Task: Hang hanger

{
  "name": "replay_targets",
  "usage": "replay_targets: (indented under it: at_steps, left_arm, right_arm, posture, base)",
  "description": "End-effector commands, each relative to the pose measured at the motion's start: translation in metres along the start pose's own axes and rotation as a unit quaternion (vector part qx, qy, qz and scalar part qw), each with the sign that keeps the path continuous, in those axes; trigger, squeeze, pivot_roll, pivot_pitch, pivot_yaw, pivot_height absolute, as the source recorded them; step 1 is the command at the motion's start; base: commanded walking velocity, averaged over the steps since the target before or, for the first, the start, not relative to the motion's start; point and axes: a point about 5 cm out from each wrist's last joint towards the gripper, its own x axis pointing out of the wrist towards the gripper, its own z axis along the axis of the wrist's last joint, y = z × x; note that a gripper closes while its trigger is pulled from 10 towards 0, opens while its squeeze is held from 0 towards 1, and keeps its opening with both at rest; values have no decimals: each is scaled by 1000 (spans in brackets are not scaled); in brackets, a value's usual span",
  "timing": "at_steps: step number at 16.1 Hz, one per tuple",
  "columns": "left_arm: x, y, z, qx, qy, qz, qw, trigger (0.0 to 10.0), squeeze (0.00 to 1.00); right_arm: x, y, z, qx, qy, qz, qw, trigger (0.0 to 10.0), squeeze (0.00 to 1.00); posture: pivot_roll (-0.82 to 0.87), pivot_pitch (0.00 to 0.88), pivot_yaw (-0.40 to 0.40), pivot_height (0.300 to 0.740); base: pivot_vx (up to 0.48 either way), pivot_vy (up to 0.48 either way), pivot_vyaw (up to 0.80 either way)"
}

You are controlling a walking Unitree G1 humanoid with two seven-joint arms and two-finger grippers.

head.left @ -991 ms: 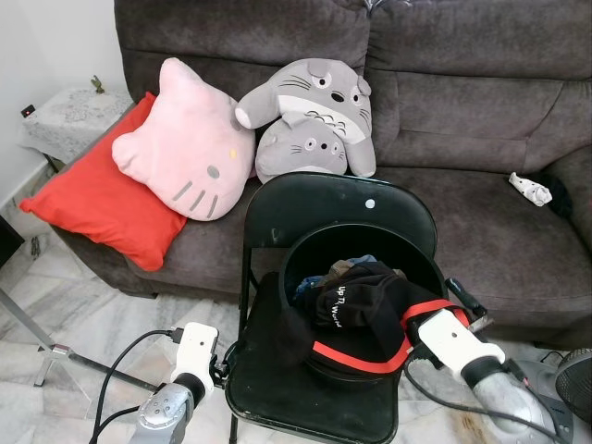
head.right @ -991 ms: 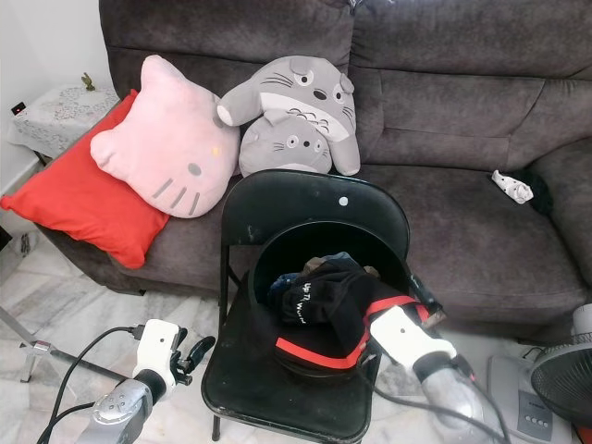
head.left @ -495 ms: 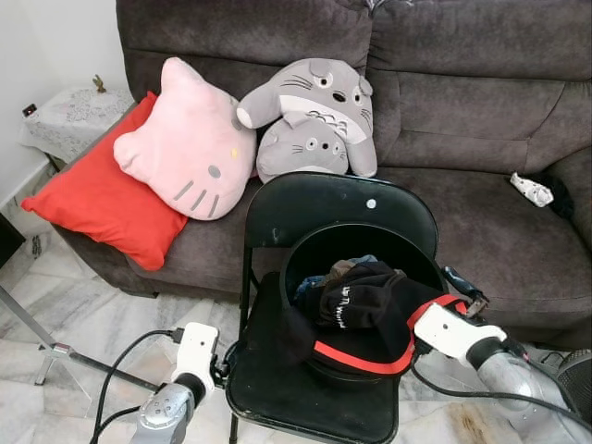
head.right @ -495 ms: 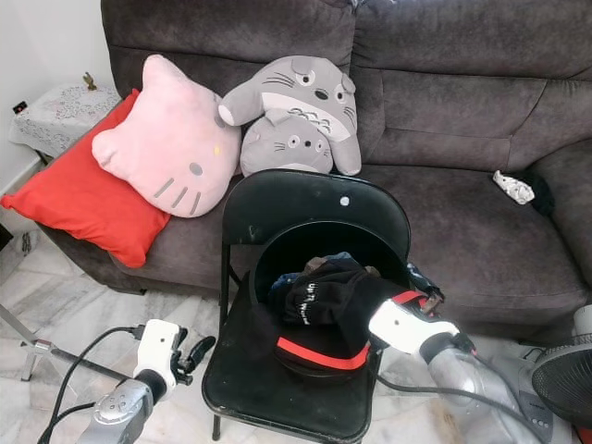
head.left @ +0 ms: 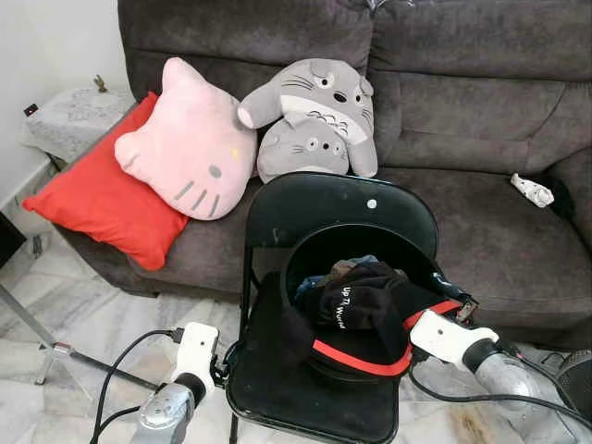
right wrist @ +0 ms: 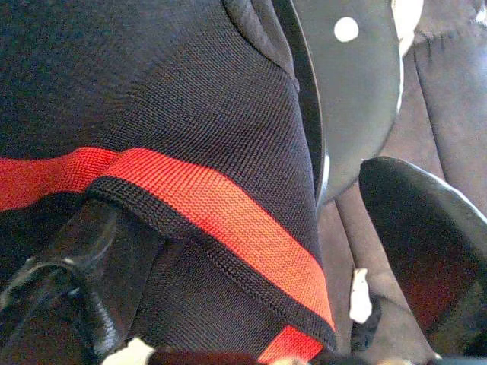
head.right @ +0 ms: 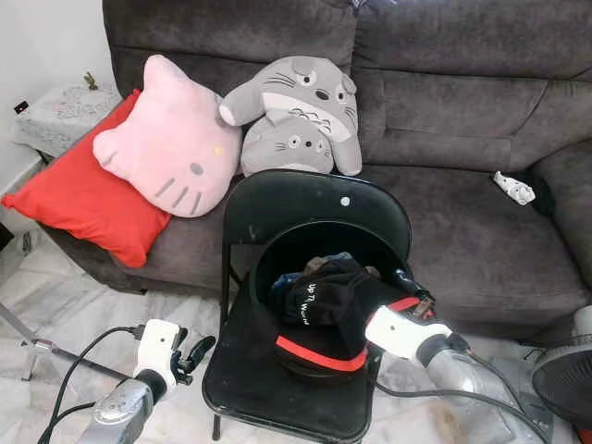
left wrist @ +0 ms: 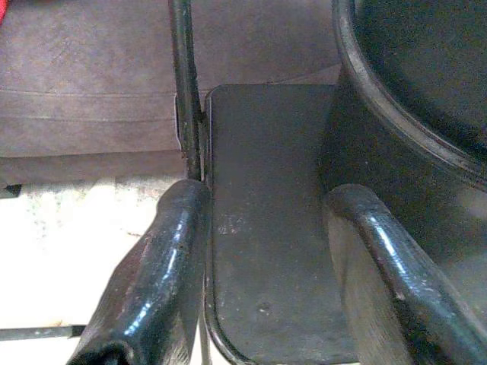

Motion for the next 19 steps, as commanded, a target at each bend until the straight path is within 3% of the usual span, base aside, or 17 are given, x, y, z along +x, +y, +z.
replay_targets:
  at_steps: [1,8,12,19]
  left_arm:
    - [-2,2,-4,1,8,5,1000,10000,0]
    - [-2,2,-4,1,8,7,1000,10000,0]
    - [-3,3,-4,1,8,9,1000,10000,0]
    - [-3,4,-5,2,9,10,1000,10000,0]
  right_arm:
    - [2,-5,0,18,-5,-17,1000,0,0]
    - [12,-14,5,-23,-24,-15,999,0,0]
    - [15,-10,3,-3,-17,-1,1000,0,0]
    - [17,-5,15,30,-62,5,998,0,0]
  posture:
    - [-48,128,20,740]
    - [-43,127,19,740]
    - [-39,127,18,740]
    - [-36,125,20,740]
  base:
    - [0,0,0]
    - [0,0,0]
    - [0,0,0]
    - [0,0,0]
